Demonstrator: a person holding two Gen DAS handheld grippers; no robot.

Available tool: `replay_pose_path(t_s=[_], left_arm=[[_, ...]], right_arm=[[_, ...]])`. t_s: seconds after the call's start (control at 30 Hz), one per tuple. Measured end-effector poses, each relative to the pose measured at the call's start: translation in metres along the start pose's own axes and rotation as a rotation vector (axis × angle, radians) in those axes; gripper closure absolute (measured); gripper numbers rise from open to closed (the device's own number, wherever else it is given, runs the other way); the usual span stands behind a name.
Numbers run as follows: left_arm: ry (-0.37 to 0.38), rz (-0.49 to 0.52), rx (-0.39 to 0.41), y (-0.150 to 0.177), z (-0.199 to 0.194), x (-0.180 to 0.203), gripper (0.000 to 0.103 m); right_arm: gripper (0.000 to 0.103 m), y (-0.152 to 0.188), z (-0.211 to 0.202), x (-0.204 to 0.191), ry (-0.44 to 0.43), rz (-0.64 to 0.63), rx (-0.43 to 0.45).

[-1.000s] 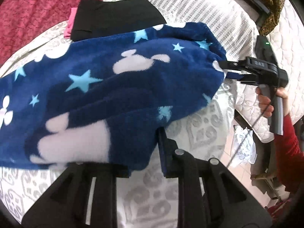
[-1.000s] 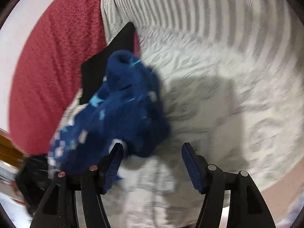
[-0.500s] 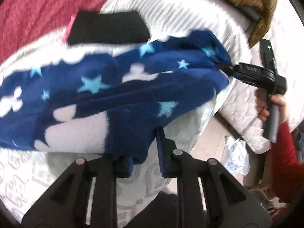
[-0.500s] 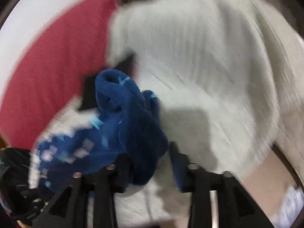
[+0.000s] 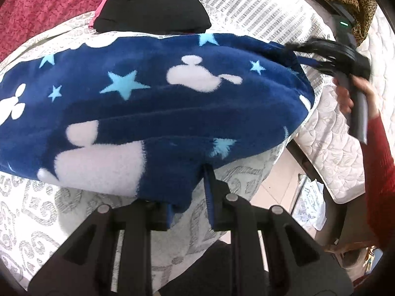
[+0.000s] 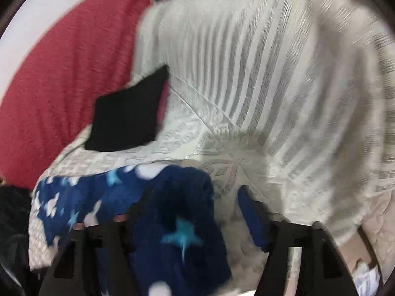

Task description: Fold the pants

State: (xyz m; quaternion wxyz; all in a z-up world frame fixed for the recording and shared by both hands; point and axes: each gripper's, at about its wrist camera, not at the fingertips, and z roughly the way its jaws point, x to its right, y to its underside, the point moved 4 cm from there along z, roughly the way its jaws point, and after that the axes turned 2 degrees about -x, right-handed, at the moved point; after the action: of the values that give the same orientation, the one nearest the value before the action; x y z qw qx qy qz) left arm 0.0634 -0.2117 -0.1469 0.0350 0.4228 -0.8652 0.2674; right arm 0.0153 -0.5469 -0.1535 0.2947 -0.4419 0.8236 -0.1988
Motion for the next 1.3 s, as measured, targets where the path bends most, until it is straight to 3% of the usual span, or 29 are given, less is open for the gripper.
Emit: replay_pose_path(t_s=[0.03,0.1,0.13,0.2,0.23,0.27,0.33,0.4,0.5,0.6,0.67,0.77,0.87,0.93,1.07,1.1,1.3], left_arm=[[-0.001,0.0,0.0,0.0,0.0,0.0,0.081],[0.002,0.002,0.004,0.0,0.0,0.0,0.081],[0.001,0.004,0.002,0.001,0.001,0.0,0.081],[-0.002,0.007,-0.002,0.001,0.002,0.0,0.081],[-0.001,0.01,0.0,0.002,0.002,0.0,0.081],[0.001,0.009,0.004,0.002,0.001,-0.001,0.08],[0.011,0.004,-0.001,0.002,-0.001,-0.002,0.075],[0.015,-0.012,-0.013,0.002,-0.005,-0.004,0.068],[0.035,-0.031,-0.002,0.007,-0.023,-0.011,0.067],[0.027,-0.095,0.054,0.016,-0.057,-0.041,0.067],[-0.026,-0.184,0.112,0.023,-0.086,-0.081,0.066],[-0.144,-0.358,0.187,0.038,-0.129,-0.157,0.066],[-0.297,-0.455,0.243,0.056,-0.173,-0.222,0.066],[-0.374,-0.492,0.264,0.065,-0.199,-0.257,0.066],[-0.487,-0.559,0.307,0.08,-0.233,-0.323,0.048],[-0.5,-0.584,0.316,0.083,-0.237,-0.342,0.048],[-0.445,-0.701,0.321,0.086,-0.217,-0.425,0.049]], right_arm=[[0.096,0.0,0.01,0.003,0.045,0.024,-0.04],[0.097,-0.005,0.015,0.01,0.137,0.065,-0.001],[0.097,-0.007,0.02,0.011,0.205,0.038,0.009],[0.095,-0.005,0.037,0.019,0.433,-0.057,-0.025],[0.094,-0.003,0.044,0.021,0.463,-0.089,-0.063],[0.094,0.003,0.047,0.023,0.422,-0.092,-0.104],[0.091,0.01,0.031,0.029,0.322,-0.024,-0.084],[0.084,0.012,0.008,0.03,0.32,-0.007,-0.037],[0.078,0.009,-0.035,0.003,0.322,-0.109,0.053],[0.067,0.023,-0.067,-0.063,0.151,-0.3,0.086],[0.049,0.04,-0.075,-0.105,0.046,-0.42,0.08],[0.048,0.081,-0.074,-0.178,-0.149,-0.613,0.012],[0.048,0.117,-0.057,-0.238,-0.26,-0.727,-0.067],[0.048,0.137,-0.042,-0.271,-0.278,-0.801,-0.098],[0.048,0.163,-0.008,-0.342,-0.296,-0.915,-0.127],[0.048,0.171,-0.006,-0.355,-0.304,-0.937,-0.13],[0.048,0.196,0.029,-0.439,-0.335,-1.019,-0.17]])
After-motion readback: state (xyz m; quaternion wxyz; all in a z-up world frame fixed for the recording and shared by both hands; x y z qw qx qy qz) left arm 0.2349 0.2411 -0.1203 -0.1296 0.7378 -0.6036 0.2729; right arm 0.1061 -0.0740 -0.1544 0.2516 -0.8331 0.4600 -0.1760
